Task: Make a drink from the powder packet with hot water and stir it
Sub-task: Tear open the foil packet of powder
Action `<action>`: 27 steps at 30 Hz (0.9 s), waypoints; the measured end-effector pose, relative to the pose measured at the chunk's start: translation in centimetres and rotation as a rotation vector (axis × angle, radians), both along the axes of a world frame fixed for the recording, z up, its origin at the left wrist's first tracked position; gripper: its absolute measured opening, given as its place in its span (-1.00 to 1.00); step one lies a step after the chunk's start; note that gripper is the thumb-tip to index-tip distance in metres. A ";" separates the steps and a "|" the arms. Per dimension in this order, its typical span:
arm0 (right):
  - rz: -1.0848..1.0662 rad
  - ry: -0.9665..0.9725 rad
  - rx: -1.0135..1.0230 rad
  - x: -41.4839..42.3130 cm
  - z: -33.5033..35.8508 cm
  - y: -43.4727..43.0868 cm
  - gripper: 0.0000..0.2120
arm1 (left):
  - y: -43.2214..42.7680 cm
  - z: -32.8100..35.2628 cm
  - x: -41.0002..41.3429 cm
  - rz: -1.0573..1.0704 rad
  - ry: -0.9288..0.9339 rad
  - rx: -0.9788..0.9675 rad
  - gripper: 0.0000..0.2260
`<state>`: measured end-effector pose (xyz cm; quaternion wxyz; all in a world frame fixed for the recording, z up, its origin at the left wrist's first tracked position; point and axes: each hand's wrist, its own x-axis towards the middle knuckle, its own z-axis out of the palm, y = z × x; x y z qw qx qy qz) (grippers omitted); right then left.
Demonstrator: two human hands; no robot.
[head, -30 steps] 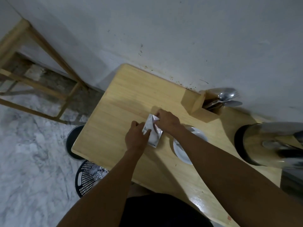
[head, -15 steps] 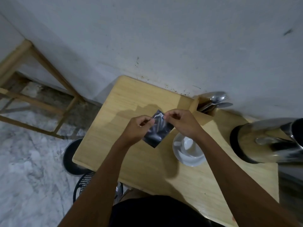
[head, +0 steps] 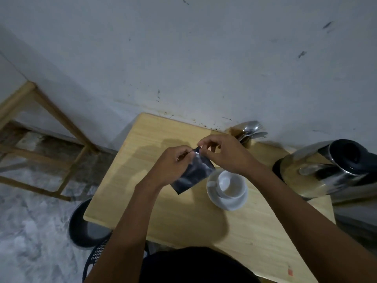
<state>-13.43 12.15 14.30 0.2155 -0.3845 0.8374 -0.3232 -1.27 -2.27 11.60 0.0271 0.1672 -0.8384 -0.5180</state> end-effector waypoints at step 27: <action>0.216 0.377 -0.195 -0.8 3.4 0.7 -0.93 | 2.0 3.8 -0.7 0.092 0.174 0.238 -0.71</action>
